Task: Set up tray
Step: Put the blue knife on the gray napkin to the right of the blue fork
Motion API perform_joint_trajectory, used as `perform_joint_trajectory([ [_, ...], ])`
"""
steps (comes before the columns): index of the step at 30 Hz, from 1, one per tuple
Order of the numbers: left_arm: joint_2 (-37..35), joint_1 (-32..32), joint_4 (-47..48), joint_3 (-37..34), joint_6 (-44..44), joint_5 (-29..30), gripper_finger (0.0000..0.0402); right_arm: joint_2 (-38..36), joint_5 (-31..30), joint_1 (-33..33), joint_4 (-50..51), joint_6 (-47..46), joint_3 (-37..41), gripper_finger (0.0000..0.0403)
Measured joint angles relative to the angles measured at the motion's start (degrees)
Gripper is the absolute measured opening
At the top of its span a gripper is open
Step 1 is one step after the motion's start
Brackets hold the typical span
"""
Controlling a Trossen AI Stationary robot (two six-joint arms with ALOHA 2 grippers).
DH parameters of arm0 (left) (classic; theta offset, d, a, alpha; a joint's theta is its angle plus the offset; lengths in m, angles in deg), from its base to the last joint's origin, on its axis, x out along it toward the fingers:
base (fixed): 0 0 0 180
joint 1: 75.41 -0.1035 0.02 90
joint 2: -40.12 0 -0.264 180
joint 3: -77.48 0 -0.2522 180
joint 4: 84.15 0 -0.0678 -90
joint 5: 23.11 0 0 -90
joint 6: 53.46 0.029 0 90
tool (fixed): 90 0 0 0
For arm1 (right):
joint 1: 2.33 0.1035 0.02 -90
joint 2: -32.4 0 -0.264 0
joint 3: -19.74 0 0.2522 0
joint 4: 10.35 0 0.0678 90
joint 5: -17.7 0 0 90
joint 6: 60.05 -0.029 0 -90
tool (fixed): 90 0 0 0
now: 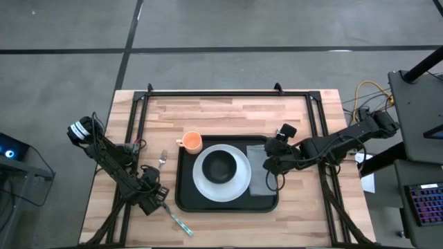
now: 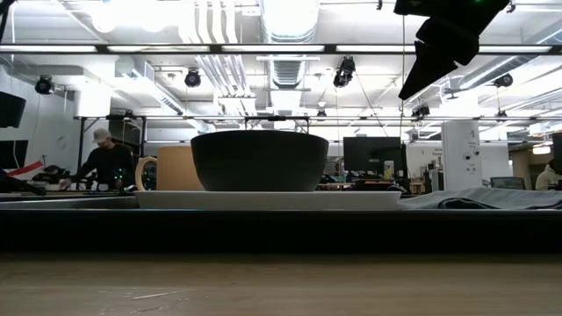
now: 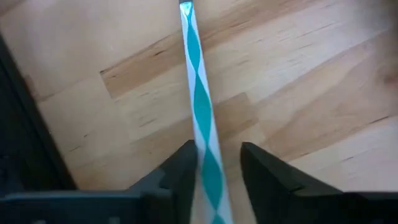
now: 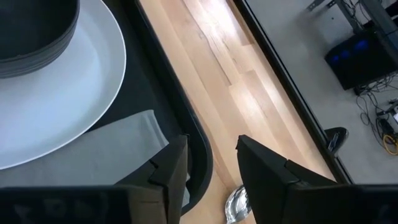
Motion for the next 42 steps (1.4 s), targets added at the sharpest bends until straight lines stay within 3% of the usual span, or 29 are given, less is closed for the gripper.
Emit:
perform_joint_trajectory([
  [5, 0.0, 0.0, -0.4, 0.0, -0.9, 0.0, 0.0025, 0.0, 0.3, 0.0, 0.0, 0.0, 0.0, 0.0121],
  [13, 0.1, 0.0, 0.9, 0.8, -3.5, 0.2, 0.0028, 0.0, 0.5, 0.0, 0.0, 0.0, 0.0, 0.0112],
  [18, 0.2, 0.0, 4.2, 3.8, -3.8, 4.3, 0.0026, 0.0, 0.5, 0.0, 0.0, 0.1, 0.0, 0.0113],
  [24, 0.3, 0.0, 14.4, 10.9, -3.3, 12.9, 0.0026, 0.0, 0.5, 0.0, -1.0, 0.2, 0.0, 0.0123],
  [32, 0.3, -0.1, 28.5, 22.4, 0.3, 27.2, 0.0026, -0.2, 0.7, 0.6, -10.4, 5.5, 0.0, 0.0159],
  [42, 0.4, -4.4, 30.5, 26.7, 6.5, 53.8, 0.0026, -1.9, 1.9, 1.7, -24.0, 10.9, -1.5, 0.0198],
])
